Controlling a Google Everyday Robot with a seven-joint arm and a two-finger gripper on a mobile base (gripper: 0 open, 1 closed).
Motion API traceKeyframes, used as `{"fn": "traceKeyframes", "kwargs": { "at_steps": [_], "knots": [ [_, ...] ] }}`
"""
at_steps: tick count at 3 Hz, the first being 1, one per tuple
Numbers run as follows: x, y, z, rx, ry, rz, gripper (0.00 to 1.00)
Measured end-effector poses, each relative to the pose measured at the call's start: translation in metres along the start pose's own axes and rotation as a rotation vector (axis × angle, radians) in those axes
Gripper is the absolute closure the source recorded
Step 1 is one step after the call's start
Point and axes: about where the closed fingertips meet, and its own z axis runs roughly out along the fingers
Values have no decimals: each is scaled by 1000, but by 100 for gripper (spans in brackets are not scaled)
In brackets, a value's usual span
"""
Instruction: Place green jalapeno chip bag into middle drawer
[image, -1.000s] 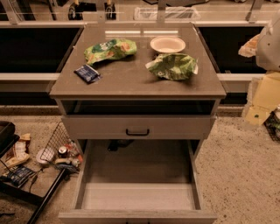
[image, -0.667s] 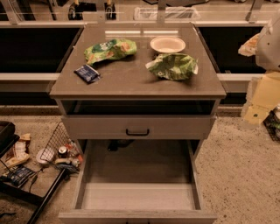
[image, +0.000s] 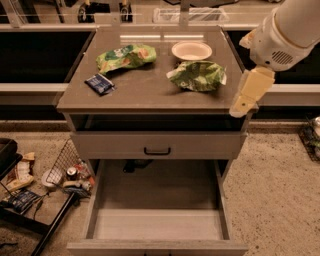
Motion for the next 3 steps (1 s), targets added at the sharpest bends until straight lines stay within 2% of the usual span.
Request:
{"fn": "traceKeyframes", "kwargs": {
  "at_steps": [1,2,3],
  "knots": [
    [-27,-45,29,46,-39,-10,0],
    [-54,-92,77,42,5,1,0],
    [-71,-102,126,-18,104,12,0]
  ]
}}
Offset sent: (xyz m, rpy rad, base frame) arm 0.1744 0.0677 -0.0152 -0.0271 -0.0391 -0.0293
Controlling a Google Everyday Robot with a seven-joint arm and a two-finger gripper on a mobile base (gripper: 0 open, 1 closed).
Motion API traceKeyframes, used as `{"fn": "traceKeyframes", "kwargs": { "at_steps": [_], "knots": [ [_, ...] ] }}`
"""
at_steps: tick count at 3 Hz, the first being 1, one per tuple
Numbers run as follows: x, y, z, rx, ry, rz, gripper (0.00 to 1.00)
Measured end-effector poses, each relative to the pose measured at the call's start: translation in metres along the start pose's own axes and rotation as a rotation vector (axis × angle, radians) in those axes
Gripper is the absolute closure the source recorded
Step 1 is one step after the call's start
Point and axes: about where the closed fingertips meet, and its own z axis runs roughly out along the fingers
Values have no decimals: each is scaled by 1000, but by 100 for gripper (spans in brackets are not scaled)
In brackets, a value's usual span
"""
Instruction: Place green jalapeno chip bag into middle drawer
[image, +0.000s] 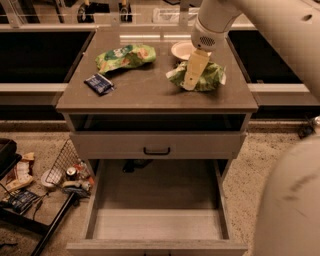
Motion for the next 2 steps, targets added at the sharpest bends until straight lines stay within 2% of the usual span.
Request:
{"fn": "traceKeyframes", "kwargs": {
  "at_steps": [1,2],
  "knots": [
    [-1,2,50,-84,37,39,18],
    [5,7,78,-134,70,72,42]
  ]
}}
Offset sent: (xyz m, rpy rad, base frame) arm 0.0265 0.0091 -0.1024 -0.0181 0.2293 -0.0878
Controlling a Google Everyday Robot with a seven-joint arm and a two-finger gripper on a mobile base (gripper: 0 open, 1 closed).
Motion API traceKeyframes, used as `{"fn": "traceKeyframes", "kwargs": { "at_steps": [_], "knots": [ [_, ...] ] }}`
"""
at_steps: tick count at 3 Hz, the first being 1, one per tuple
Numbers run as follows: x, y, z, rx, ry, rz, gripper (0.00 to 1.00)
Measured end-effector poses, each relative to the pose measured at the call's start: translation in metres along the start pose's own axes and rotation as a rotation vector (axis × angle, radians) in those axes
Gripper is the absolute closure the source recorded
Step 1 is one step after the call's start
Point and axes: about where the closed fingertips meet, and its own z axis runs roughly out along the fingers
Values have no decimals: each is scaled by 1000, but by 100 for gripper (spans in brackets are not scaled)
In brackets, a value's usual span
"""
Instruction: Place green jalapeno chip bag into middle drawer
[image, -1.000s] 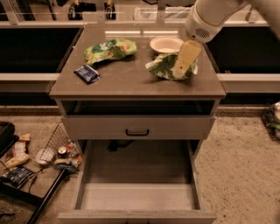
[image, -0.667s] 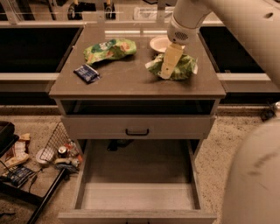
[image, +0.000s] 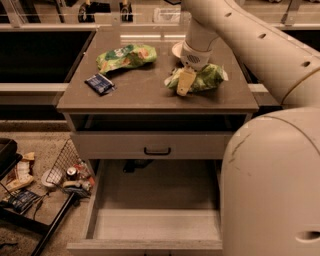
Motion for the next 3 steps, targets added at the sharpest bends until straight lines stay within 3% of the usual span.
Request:
{"fn": "traceKeyframes", "kwargs": {
  "at_steps": [2,3],
  "knots": [
    [5,0,5,-13,11,19,88],
    [5,0,4,-13,11,19,100]
  ]
}}
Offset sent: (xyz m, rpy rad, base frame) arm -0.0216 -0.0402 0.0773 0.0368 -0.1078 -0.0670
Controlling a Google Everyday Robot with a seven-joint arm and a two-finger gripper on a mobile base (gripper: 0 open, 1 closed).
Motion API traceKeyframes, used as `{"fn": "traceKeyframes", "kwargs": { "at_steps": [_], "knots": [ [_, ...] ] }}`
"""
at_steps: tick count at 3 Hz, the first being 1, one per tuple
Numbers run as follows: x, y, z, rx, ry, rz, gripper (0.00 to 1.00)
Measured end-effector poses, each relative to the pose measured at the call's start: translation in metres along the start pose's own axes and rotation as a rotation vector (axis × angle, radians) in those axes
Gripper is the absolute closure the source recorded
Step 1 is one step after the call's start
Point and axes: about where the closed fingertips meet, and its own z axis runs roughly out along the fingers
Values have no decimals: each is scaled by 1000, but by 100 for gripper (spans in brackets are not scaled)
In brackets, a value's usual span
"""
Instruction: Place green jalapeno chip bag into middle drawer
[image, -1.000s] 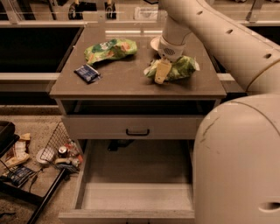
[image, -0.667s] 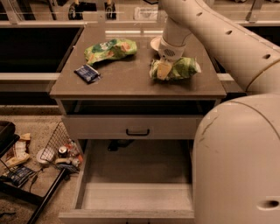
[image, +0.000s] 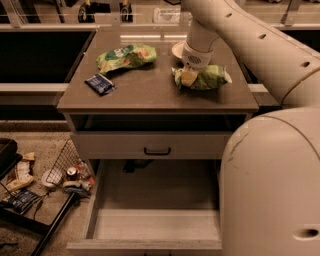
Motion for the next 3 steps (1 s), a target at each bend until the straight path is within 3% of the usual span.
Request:
{"fn": "traceKeyframes", "kwargs": {
  "at_steps": [3],
  "knots": [
    [0,0,0,0,0,0,100]
  ]
}}
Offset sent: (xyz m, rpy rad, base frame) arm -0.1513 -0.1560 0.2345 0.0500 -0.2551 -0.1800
